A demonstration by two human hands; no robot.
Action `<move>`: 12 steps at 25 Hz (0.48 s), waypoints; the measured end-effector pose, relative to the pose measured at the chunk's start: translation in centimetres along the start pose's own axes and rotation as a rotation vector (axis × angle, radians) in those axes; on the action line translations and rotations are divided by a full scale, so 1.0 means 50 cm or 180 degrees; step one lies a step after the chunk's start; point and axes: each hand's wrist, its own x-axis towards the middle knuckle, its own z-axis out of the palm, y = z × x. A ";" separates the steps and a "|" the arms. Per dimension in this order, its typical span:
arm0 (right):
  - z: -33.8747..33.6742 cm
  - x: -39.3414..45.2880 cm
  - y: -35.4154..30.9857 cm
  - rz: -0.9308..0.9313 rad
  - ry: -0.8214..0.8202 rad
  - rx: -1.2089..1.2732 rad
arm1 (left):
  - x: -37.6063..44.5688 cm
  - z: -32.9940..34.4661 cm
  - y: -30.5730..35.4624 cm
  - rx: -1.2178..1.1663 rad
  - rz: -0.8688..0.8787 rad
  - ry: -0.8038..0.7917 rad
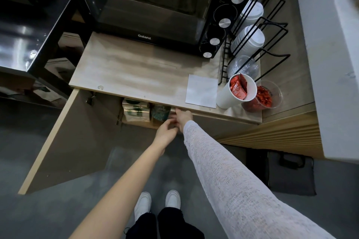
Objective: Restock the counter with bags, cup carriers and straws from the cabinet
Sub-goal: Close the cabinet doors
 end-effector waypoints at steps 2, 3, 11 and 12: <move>-0.002 -0.004 0.003 0.0013 -0.0002 0.0002 | -0.001 -0.004 0.003 -0.0057 0.0026 0.0042; -0.004 -0.008 0.007 0.0000 -0.0034 0.0030 | -0.003 -0.007 0.002 -0.0054 0.0038 0.0067; 0.033 -0.067 0.039 0.0058 -0.0330 -0.0484 | -0.037 -0.088 -0.007 -0.0089 0.0091 0.0461; 0.051 -0.083 0.045 0.0000 -0.0411 -0.0651 | -0.045 -0.104 -0.007 -0.0103 0.0130 0.0520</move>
